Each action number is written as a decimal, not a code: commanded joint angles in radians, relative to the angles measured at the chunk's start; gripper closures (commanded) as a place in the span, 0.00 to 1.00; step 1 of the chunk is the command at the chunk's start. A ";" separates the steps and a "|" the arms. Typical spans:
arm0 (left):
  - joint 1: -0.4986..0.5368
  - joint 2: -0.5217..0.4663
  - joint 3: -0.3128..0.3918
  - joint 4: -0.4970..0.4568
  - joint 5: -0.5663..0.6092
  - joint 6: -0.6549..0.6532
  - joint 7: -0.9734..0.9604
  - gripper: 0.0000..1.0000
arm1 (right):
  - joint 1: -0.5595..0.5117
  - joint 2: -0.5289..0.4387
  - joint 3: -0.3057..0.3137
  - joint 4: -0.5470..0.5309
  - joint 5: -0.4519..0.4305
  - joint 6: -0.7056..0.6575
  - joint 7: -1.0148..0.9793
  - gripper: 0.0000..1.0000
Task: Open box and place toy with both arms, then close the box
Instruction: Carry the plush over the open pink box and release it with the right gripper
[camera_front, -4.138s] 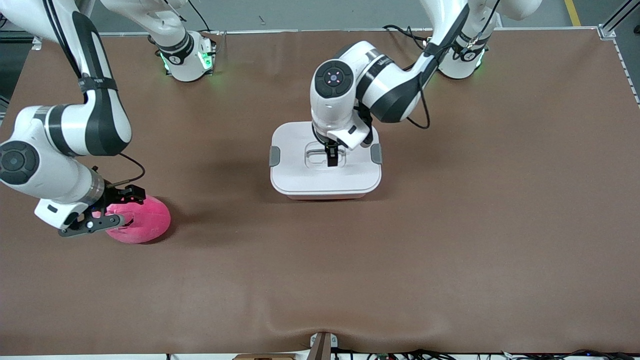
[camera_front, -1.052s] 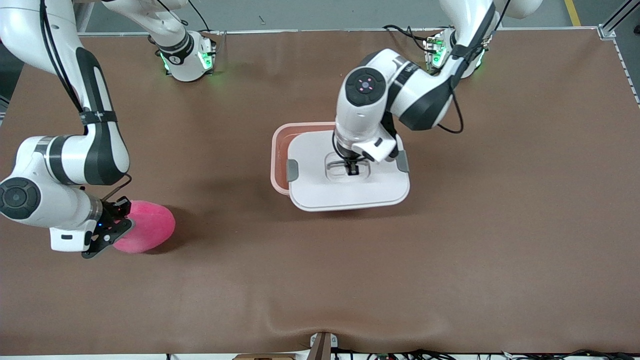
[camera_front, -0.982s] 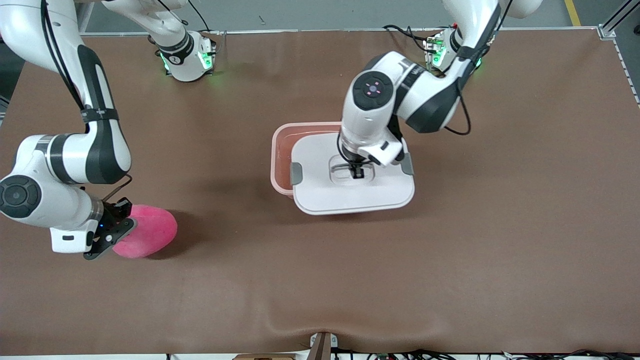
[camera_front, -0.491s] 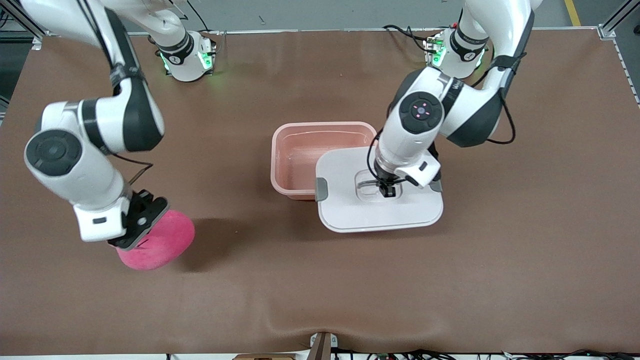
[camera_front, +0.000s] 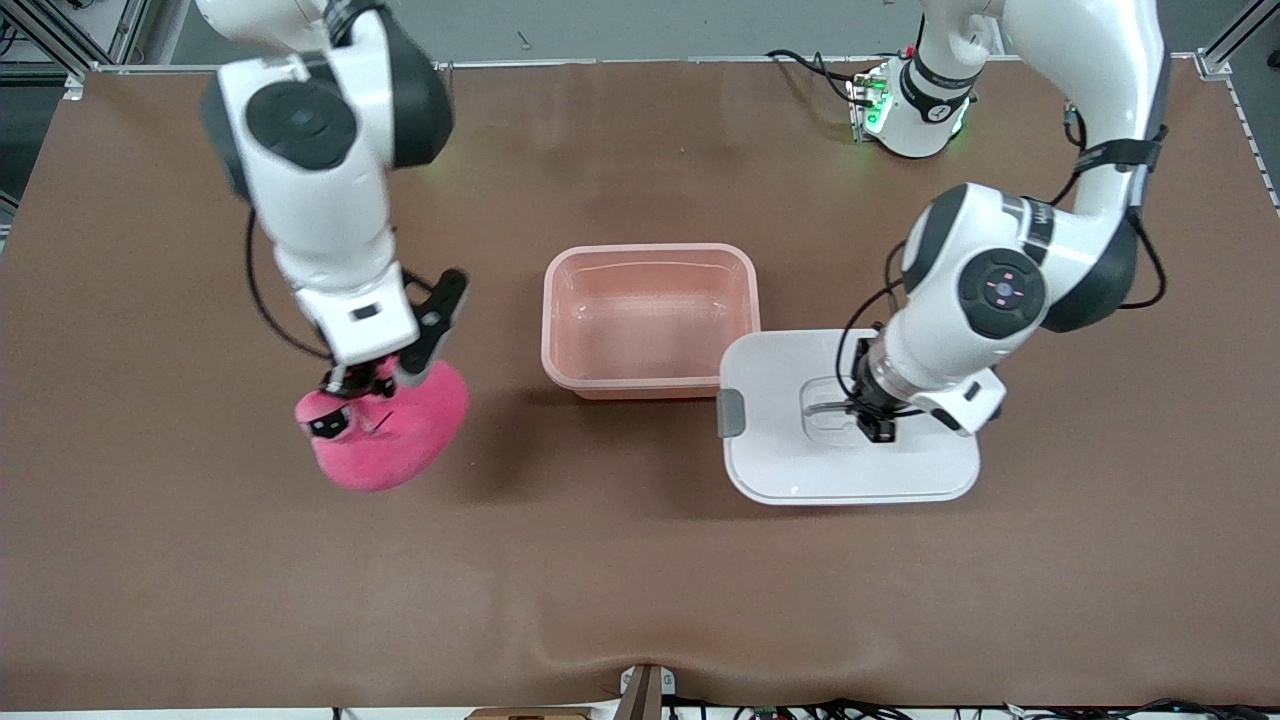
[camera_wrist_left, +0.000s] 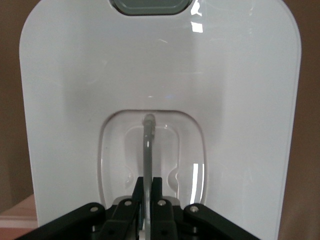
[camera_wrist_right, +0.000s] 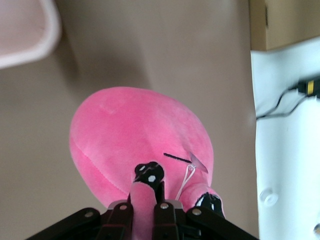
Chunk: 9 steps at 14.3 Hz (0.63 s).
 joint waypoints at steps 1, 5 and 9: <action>0.051 -0.032 -0.014 -0.011 0.015 -0.032 0.075 1.00 | 0.107 -0.042 -0.010 -0.039 -0.080 -0.017 -0.077 1.00; 0.137 -0.043 -0.014 -0.019 0.015 -0.051 0.227 1.00 | 0.256 -0.051 -0.010 -0.076 -0.181 -0.018 -0.087 1.00; 0.184 -0.041 -0.014 -0.029 0.015 -0.058 0.299 1.00 | 0.399 -0.048 -0.010 -0.146 -0.296 -0.054 -0.088 1.00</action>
